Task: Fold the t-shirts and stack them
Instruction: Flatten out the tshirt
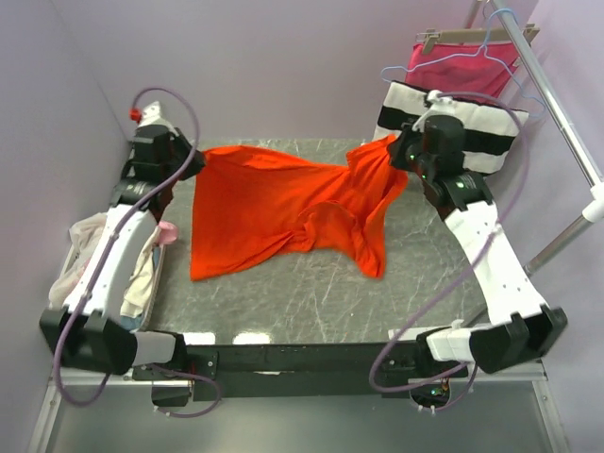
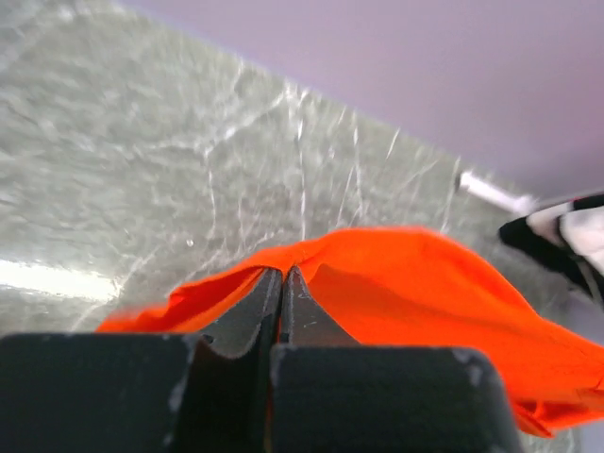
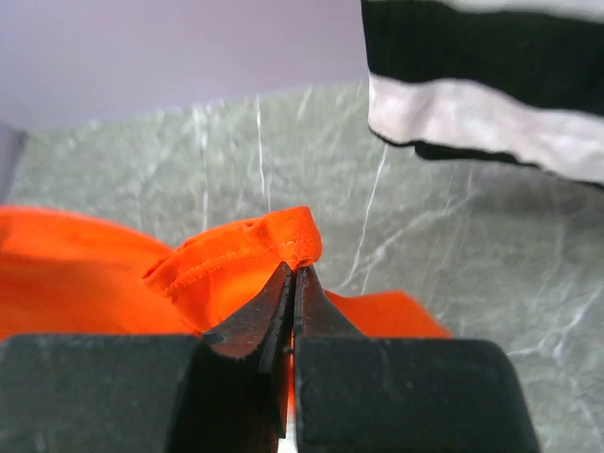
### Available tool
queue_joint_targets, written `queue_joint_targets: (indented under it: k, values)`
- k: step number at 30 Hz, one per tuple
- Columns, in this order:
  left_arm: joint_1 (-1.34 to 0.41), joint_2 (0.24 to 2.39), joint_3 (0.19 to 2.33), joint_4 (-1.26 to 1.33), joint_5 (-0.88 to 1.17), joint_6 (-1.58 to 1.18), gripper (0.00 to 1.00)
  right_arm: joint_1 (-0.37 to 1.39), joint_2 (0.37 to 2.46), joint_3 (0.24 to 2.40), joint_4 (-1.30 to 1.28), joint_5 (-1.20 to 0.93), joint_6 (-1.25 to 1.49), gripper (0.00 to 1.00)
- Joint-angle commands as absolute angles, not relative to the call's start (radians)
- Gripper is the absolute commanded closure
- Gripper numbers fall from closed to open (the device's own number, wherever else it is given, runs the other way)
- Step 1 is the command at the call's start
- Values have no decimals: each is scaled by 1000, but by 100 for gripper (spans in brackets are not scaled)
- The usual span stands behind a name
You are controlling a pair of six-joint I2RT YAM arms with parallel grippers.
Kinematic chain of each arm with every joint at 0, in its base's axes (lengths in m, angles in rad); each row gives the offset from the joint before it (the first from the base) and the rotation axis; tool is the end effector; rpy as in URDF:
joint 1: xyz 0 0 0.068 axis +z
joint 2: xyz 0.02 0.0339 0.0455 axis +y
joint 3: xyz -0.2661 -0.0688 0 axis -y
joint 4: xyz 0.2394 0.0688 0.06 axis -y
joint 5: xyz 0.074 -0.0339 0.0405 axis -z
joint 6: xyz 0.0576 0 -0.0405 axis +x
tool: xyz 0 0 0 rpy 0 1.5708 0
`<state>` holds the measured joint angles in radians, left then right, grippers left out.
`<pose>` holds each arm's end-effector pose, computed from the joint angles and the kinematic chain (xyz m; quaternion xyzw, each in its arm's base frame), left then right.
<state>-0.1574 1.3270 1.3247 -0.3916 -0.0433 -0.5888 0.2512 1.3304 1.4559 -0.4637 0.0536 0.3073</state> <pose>0.3133 -0.0472 0.3807 -0.1897 0.8098 -0.1855 0.5233 0.3017 0.0742 0.4178 0.0384 0.8150 0.1382 0.5615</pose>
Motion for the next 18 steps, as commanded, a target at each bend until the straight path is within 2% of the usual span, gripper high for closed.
queue_joint_targets:
  k: [1, 11, 18]
  values:
    - [-143, 1234, 1341, -486, -83, -560, 99, 252, 1249, 1450, -503, 110, 293, 100]
    - [-140, 1023, 1423, -641, -229, -531, 99, 253, 1112, 1522, -586, 98, 278, 100]
    - [-140, 927, 1551, -716, -151, -522, 99, 252, 993, 1597, -661, 3, 264, 100]
